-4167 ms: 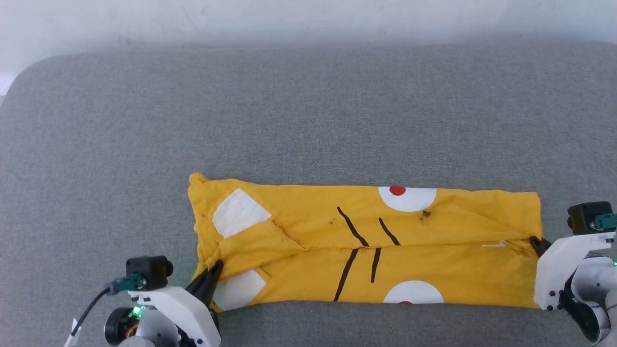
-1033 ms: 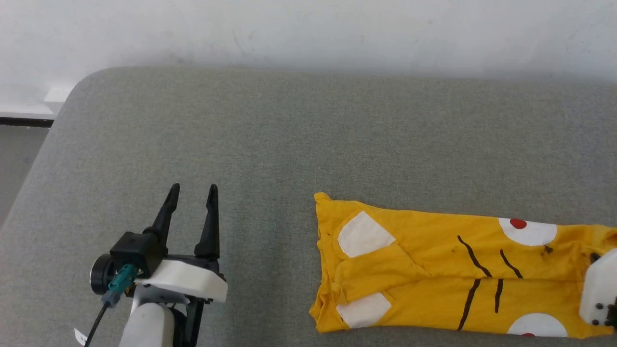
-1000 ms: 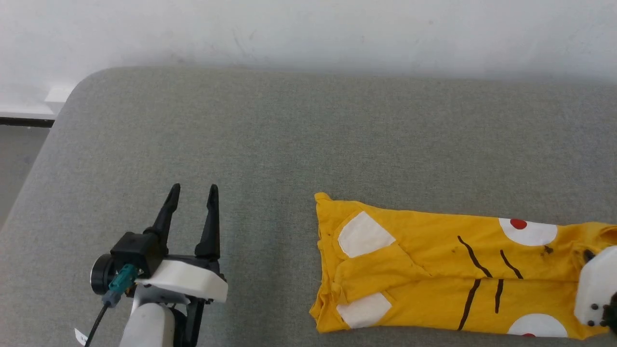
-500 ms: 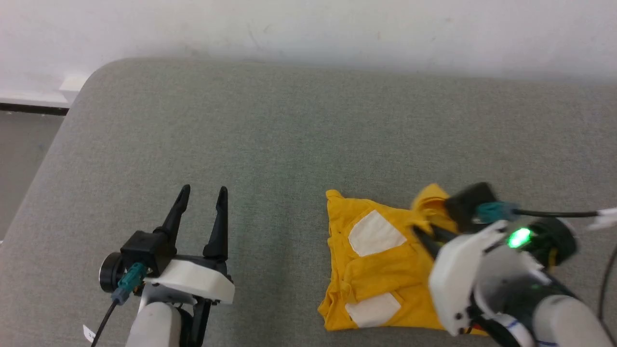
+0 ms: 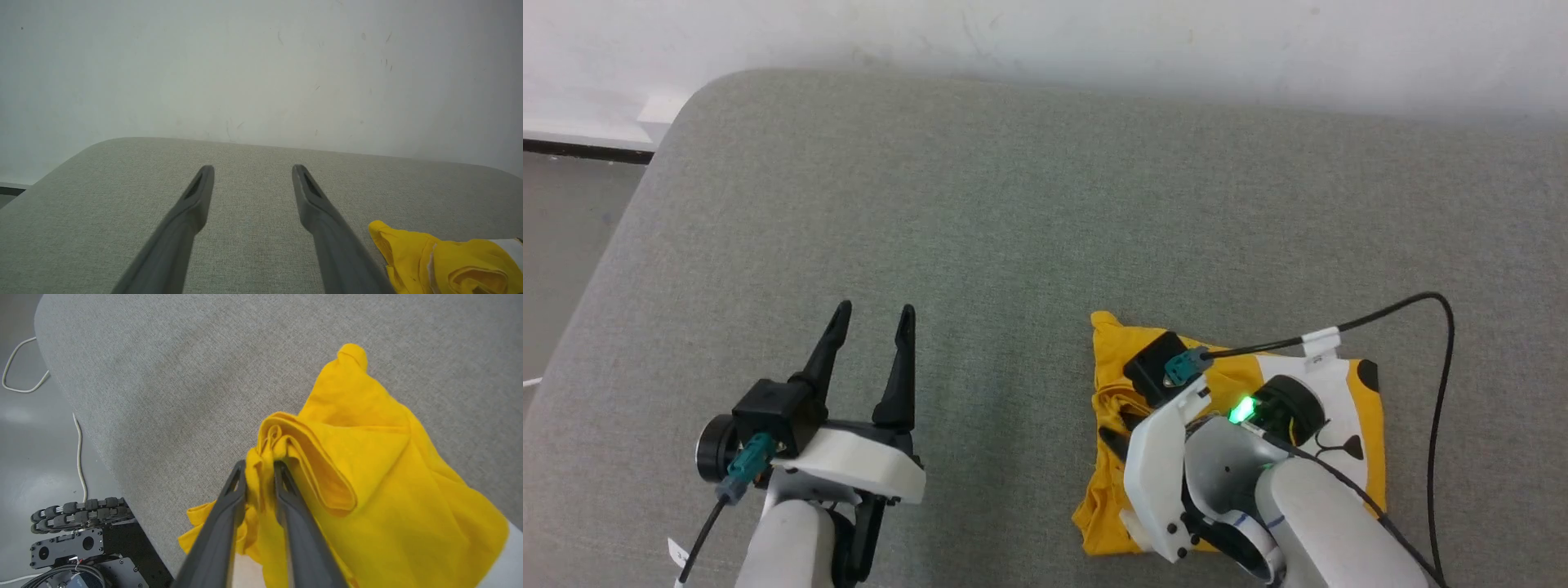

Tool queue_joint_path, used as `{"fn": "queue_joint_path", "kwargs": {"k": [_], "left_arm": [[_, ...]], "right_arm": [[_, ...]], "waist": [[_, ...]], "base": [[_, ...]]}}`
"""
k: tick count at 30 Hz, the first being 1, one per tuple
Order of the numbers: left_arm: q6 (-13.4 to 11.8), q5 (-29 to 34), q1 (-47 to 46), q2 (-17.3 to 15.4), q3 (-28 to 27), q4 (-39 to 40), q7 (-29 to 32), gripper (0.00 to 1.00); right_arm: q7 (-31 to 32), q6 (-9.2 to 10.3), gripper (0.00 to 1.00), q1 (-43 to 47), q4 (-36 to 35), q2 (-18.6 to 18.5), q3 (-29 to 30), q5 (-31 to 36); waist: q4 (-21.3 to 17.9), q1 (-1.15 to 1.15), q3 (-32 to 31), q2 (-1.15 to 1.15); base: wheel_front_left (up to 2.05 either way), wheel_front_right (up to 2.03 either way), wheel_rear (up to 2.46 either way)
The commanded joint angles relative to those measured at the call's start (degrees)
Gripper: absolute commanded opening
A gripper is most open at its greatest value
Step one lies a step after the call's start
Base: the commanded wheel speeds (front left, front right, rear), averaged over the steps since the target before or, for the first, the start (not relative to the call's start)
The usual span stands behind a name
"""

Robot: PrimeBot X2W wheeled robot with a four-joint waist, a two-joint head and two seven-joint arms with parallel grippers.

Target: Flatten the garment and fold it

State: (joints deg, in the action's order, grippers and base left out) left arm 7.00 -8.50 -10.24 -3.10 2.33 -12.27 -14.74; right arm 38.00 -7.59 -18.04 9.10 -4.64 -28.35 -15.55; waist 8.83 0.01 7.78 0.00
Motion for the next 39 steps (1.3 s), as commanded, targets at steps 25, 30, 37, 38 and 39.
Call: {"fn": "queue_joint_path", "kwargs": {"k": [25,30,37,38,39], "left_arm": [[-0.1,0.3,1.0,0.2,-0.8,0.4,-0.3,1.00],[0.0,0.4,0.9,0.2,-0.6,0.6,-0.3,1.00],[0.1,0.4,0.6,0.2,0.0,0.7,-0.3,1.00],[0.1,0.4,0.6,0.2,0.0,0.7,-0.3,1.00],[0.1,0.4,0.7,0.2,0.1,0.7,-0.3,1.00]], "right_arm": [[-32.8,0.10,1.00,12.7,-11.9,1.7,30.7,-6.8],[-29.2,0.10,1.00,16.4,-6.5,1.7,35.4,-11.7],[-20.4,0.10,1.00,15.7,5.6,1.8,36.7,-16.4],[-19.6,0.10,1.00,15.3,7.0,1.8,36.5,-17.3],[-18.6,0.10,1.00,14.9,8.5,1.8,36.1,-18.2]], "waist": [[-4.3,-0.01,-3.0,0.00],[-4.5,-0.01,-3.0,0.00],[-4.0,-0.01,-2.8,0.00],[-3.9,-0.01,-2.8,0.00],[-3.8,-0.01,-2.9,0.00]], "base": [[0.00,0.00,0.00],[0.00,0.00,0.00],[0.00,0.00,0.00],[0.00,0.00,0.00],[0.00,0.00,0.00]]}}
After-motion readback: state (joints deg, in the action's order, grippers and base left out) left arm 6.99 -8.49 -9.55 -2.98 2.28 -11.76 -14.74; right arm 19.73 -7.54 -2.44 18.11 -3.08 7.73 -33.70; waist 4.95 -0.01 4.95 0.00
